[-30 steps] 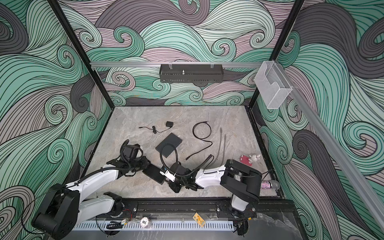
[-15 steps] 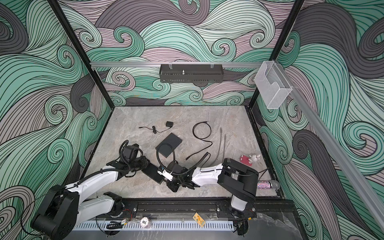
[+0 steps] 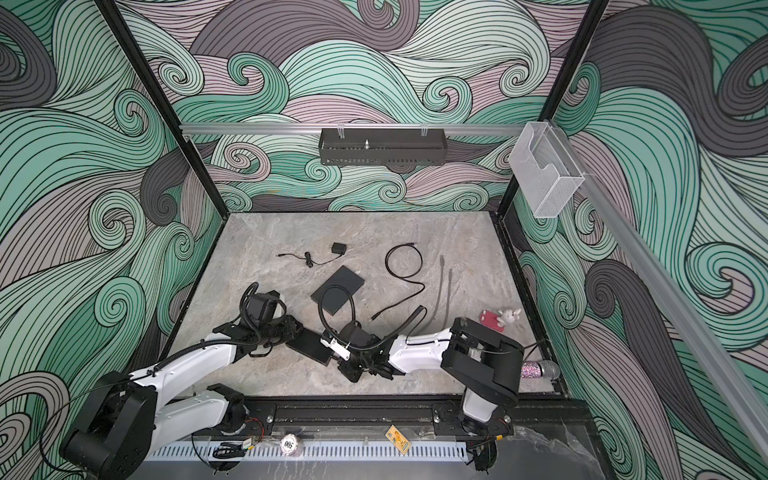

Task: Insert the plug into the switch port
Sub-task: 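Push the barrel plug into the ribbed box's end port with the right gripper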

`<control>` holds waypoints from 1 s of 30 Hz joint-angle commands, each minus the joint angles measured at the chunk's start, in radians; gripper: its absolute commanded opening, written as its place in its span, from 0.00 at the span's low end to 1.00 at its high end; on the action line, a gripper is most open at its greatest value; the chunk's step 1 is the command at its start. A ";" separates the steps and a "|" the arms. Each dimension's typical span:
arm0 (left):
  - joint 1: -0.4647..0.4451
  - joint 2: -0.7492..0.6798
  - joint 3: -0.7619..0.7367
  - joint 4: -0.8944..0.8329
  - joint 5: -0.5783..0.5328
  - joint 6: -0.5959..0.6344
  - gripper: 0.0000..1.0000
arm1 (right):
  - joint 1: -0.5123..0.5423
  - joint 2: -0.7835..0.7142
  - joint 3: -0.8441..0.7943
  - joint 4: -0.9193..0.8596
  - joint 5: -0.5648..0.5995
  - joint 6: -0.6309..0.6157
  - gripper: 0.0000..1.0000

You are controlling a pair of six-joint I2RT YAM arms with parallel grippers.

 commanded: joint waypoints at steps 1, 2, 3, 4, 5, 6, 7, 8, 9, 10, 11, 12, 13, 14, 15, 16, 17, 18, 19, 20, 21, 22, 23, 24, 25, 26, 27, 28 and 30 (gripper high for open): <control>-0.042 0.022 -0.051 -0.124 0.209 -0.018 0.35 | -0.013 -0.019 0.004 0.155 0.021 -0.008 0.00; -0.042 0.015 -0.055 -0.108 0.226 -0.018 0.36 | -0.014 -0.020 0.000 0.158 0.020 -0.006 0.00; -0.042 0.011 -0.062 -0.085 0.253 -0.015 0.37 | -0.014 -0.018 -0.002 0.161 0.020 -0.005 0.00; -0.042 0.006 -0.065 -0.072 0.273 -0.015 0.39 | -0.015 -0.018 -0.006 0.165 0.019 -0.002 0.00; -0.042 0.004 -0.065 -0.073 0.281 -0.016 0.40 | -0.015 -0.016 -0.008 0.167 0.019 -0.001 0.00; -0.042 0.001 -0.067 -0.073 0.285 -0.019 0.40 | -0.015 -0.014 -0.008 0.168 0.022 0.000 0.00; -0.042 -0.003 -0.069 -0.071 0.287 -0.023 0.40 | -0.017 -0.012 -0.007 0.169 0.021 0.002 0.00; -0.042 -0.005 -0.074 -0.066 0.291 -0.028 0.41 | -0.019 -0.011 -0.005 0.169 0.022 0.003 0.00; -0.042 -0.007 -0.082 -0.055 0.299 -0.034 0.40 | -0.019 -0.008 -0.002 0.170 0.019 0.003 0.00; -0.042 -0.008 -0.089 -0.044 0.305 -0.039 0.39 | -0.020 -0.005 0.001 0.172 0.016 0.002 0.00; -0.042 -0.007 -0.096 -0.034 0.312 -0.043 0.37 | -0.020 -0.001 0.006 0.172 0.013 0.001 0.00; -0.043 -0.004 -0.101 -0.024 0.318 -0.047 0.36 | -0.022 0.002 0.015 0.171 0.009 -0.002 0.00; -0.044 0.002 -0.105 -0.015 0.322 -0.051 0.36 | -0.021 0.008 0.025 0.168 0.001 -0.005 0.00; -0.045 0.006 -0.107 -0.008 0.324 -0.054 0.35 | -0.021 0.011 0.033 0.166 -0.003 -0.007 0.00; -0.047 0.014 -0.107 -0.005 0.325 -0.055 0.35 | -0.021 0.014 0.044 0.161 -0.012 -0.011 0.00; -0.049 0.020 -0.105 -0.002 0.325 -0.057 0.35 | -0.021 0.014 0.055 0.155 -0.021 -0.014 0.00; -0.051 0.026 -0.105 -0.002 0.324 -0.057 0.35 | -0.021 0.013 0.063 0.150 -0.024 -0.017 0.00; -0.053 0.030 -0.103 -0.002 0.322 -0.056 0.35 | -0.021 0.010 0.069 0.145 -0.027 -0.018 0.00; -0.054 0.033 -0.102 -0.001 0.321 -0.058 0.35 | -0.021 0.007 0.076 0.140 -0.025 -0.019 0.00; -0.057 0.033 -0.104 -0.001 0.319 -0.059 0.35 | -0.021 0.002 0.079 0.134 -0.022 -0.021 0.00; -0.060 0.032 -0.105 -0.001 0.318 -0.061 0.35 | -0.021 -0.001 0.088 0.125 -0.019 -0.023 0.00; -0.064 0.031 -0.104 -0.004 0.313 -0.061 0.35 | -0.022 -0.005 0.095 0.118 -0.015 -0.026 0.00; -0.066 0.027 -0.102 -0.010 0.306 -0.060 0.35 | -0.022 -0.008 0.101 0.111 -0.012 -0.025 0.00; -0.071 0.024 -0.102 -0.018 0.298 -0.058 0.35 | -0.021 -0.011 0.111 0.101 -0.009 -0.026 0.00; -0.074 0.020 -0.100 -0.026 0.292 -0.055 0.35 | -0.021 -0.013 0.122 0.089 -0.010 -0.026 0.00; -0.078 0.017 -0.099 -0.035 0.283 -0.051 0.35 | -0.022 -0.013 0.139 0.068 -0.010 -0.023 0.00; -0.081 0.015 -0.095 -0.048 0.274 -0.045 0.34 | -0.021 -0.009 0.157 0.042 -0.011 -0.021 0.00; -0.085 0.015 -0.092 -0.059 0.266 -0.041 0.32 | -0.021 -0.004 0.175 0.014 -0.011 -0.021 0.00; -0.096 0.015 -0.083 -0.077 0.253 -0.029 0.29 | -0.021 0.012 0.225 -0.060 -0.009 -0.027 0.00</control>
